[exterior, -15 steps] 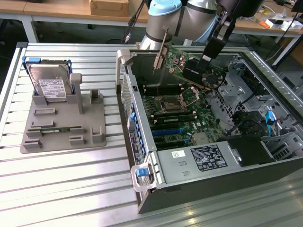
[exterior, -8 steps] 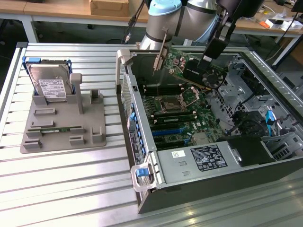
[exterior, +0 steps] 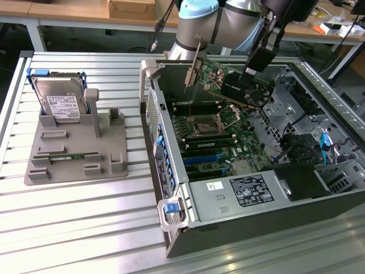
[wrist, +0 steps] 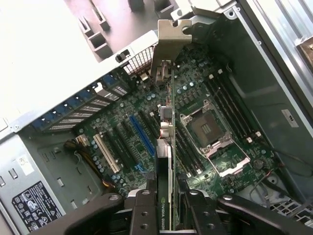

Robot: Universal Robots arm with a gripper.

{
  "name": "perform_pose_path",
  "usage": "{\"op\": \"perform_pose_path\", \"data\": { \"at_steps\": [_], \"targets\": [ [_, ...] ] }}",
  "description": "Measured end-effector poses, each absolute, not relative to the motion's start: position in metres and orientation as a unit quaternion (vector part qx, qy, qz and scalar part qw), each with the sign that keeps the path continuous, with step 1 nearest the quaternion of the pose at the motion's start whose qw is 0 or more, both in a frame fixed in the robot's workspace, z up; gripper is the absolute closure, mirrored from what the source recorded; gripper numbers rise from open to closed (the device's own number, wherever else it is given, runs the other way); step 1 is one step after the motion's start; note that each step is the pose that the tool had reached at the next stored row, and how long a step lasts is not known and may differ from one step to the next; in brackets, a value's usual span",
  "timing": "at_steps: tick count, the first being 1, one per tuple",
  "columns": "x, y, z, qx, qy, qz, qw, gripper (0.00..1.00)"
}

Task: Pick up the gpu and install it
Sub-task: 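Insert the gpu into the slot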

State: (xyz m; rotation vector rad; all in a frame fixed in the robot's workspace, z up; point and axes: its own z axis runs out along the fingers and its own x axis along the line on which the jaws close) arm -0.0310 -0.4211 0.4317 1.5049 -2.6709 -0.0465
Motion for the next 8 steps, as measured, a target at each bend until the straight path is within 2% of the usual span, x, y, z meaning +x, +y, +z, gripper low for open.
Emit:
{"op": "perform_pose_path", "data": {
  "at_steps": [8],
  "targets": [
    [-0.0303,-0.4211,0.4308,0.513,-0.857,-0.014,0.038,0.74]
  ]
}}
